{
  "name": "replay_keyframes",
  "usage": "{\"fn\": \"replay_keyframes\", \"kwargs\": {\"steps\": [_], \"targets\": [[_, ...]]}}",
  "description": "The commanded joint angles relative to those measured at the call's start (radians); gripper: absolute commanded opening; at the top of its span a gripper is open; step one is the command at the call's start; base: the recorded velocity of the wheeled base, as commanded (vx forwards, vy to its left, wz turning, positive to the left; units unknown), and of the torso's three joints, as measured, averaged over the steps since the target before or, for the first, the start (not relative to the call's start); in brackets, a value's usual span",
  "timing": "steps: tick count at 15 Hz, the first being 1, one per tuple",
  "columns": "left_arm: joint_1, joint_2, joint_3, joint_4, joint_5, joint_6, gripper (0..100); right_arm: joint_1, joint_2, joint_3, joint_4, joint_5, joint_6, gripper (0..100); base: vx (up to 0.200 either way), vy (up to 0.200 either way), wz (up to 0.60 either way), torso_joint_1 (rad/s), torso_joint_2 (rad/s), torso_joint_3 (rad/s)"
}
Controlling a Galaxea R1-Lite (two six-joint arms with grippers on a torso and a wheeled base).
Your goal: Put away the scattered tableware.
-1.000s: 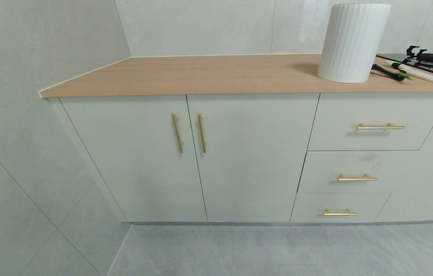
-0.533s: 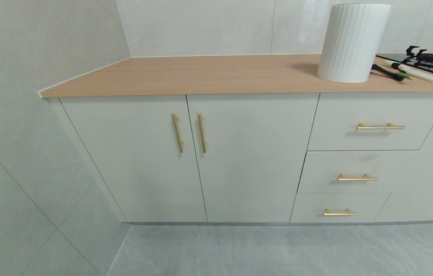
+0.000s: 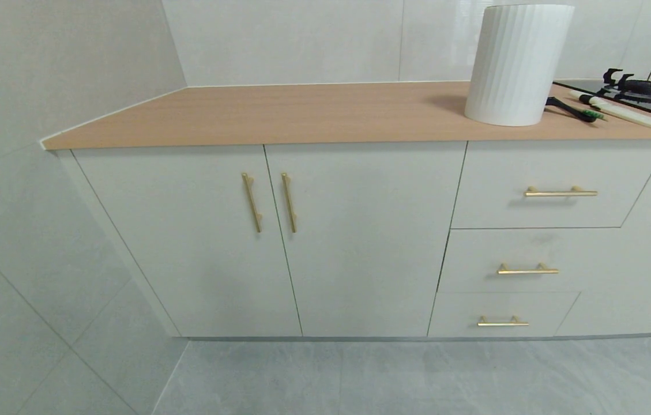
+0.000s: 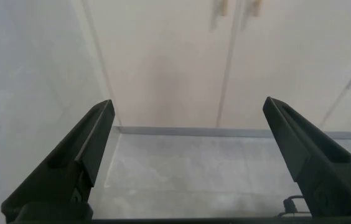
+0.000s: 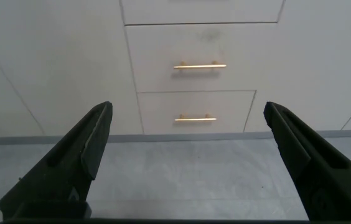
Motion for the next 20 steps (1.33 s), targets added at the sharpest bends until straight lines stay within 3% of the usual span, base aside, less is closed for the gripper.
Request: {"fn": "replay_keyframes", "kwargs": {"steps": [1, 8, 14, 20], "targets": [[-0.001, 0.001, -0.002, 0.000, 0.002, -0.001, 100, -0.001, 0.003, 0.000, 0.000, 0.000, 0.000, 100, 0.000, -0.200, 0.00, 0.007, 0.00, -0.002], [-0.001, 0.000, 0.000, 0.000, 0.000, -0.001, 100, -0.001, 0.003, 0.000, 0.000, 0.000, 0.000, 100, 0.000, -0.200, 0.00, 0.000, 0.00, 0.002], [0.001, 0.001, -0.002, 0.000, 0.002, 0.000, 100, -0.001, 0.003, 0.000, 0.000, 0.000, 0.000, 100, 0.000, 0.000, 0.00, 0.000, 0.00, 0.000], [0.001, 0.001, 0.000, 0.000, 0.000, 0.000, 100, -0.001, 0.003, 0.000, 0.000, 0.000, 0.000, 100, 0.200, 0.000, 0.00, 0.003, 0.00, 0.005]]}}
